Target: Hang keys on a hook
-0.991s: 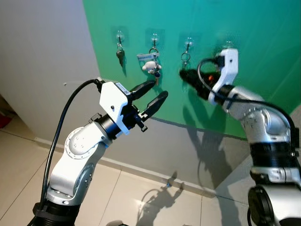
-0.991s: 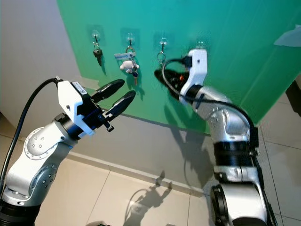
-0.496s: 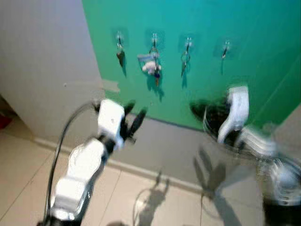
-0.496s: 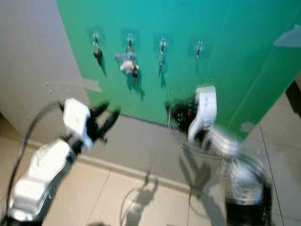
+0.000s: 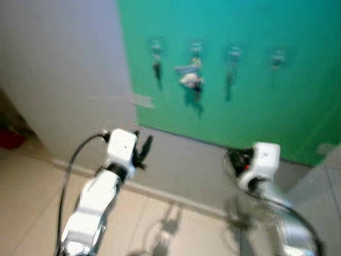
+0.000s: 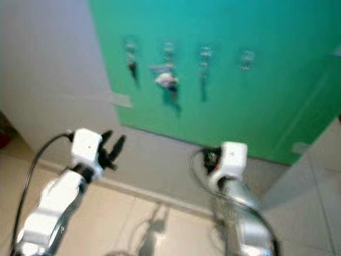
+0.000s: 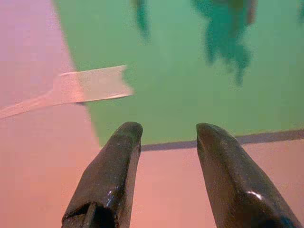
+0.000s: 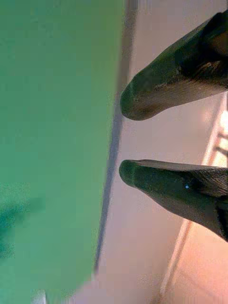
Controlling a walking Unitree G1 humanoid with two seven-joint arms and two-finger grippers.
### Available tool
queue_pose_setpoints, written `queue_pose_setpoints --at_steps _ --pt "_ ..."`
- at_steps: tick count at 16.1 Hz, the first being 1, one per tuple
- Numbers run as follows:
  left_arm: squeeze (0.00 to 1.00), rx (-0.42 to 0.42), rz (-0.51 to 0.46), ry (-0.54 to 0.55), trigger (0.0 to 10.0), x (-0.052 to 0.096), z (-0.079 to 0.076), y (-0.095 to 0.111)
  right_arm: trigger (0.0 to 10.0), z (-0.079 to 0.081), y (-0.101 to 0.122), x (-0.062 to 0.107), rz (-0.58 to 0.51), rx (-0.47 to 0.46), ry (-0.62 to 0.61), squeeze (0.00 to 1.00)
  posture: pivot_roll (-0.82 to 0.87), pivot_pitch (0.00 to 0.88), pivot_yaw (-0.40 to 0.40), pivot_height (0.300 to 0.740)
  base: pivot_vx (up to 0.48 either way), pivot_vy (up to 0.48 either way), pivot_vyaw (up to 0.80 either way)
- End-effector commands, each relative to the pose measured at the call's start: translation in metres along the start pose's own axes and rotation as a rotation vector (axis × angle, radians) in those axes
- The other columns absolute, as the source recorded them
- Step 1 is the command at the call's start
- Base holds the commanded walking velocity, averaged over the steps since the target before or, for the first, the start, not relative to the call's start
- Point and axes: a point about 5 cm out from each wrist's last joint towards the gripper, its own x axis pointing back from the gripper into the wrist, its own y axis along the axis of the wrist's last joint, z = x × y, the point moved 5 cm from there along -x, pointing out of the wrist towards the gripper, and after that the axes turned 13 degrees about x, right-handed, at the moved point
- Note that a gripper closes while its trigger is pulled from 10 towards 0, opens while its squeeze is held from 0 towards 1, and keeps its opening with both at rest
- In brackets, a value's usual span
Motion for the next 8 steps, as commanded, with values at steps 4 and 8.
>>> queue_pose_setpoints --at_steps 4,8 --pt "0.00 -0.024 -0.008 0.005 10.0 0.001 -0.001 -0.002 10.0 -0.002 -0.006 -0.009 0.000 0.035 -0.014 0.00 0.03 0.000 0.004 0.740 0.000 0.480 -0.61" --pt "0.00 -0.028 -0.017 0.011 10.0 0.004 0.000 -0.002 10.0 0.009 -0.009 -0.013 0.000 0.044 0.029 0.00 0.04 0.000 -0.004 0.740 0.000 0.480 -0.44"
